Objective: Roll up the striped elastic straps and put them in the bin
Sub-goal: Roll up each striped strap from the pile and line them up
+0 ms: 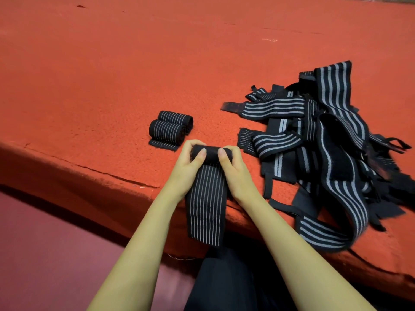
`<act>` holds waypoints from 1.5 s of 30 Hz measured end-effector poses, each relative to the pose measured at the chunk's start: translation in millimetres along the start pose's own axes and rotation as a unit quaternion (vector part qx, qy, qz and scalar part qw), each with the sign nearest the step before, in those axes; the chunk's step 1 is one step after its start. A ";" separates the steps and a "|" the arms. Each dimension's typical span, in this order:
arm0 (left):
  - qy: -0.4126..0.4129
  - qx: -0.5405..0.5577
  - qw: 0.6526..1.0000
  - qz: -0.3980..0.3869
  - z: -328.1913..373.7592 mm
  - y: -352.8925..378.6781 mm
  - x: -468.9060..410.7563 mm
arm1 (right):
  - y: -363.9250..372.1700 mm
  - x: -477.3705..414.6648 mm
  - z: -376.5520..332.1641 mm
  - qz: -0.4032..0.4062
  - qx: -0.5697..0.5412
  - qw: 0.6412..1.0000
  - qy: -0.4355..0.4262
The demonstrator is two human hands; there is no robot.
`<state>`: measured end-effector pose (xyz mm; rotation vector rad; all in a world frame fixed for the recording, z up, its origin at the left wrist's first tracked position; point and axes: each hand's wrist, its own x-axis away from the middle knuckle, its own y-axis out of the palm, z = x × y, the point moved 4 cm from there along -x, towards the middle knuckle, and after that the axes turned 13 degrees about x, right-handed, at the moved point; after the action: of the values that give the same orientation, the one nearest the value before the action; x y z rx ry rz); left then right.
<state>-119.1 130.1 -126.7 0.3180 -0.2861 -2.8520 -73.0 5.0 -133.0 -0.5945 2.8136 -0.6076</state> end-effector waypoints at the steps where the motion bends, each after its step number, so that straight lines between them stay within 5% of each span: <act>1: -0.002 0.009 1.000 -0.013 -0.1 -0.6 0.5 | -0.1 0.2 -0.3 -0.001 0.008 1.000 0.002; 6: -0.025 0.053 0.998 -0.006 1.2 2.6 1.1 | -0.5 0.9 -0.7 0.002 0.028 0.999 -0.027; 12: -0.036 -0.074 0.996 0.043 -4.0 1.9 -5.6 | -1.0 1.9 -2.8 0.019 0.054 0.997 -0.057; 16: -0.022 -0.040 0.997 0.058 -3.5 -1.9 -1.4 | 1.0 1.9 -0.4 0.003 0.017 0.999 -0.036; 40: -0.018 0.024 0.999 -0.021 2.3 1.0 3.3 | -2.6 0.9 -1.8 -0.010 -0.013 1.000 -0.021; 45: -0.056 -0.037 0.998 0.015 2.6 5.3 -2.4 | 0.1 0.0 -0.8 0.020 0.017 0.999 -0.046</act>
<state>-116.3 126.2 -122.6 0.1389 -0.2050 -2.8462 -73.3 5.4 -132.4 -0.5448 2.7164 -0.6032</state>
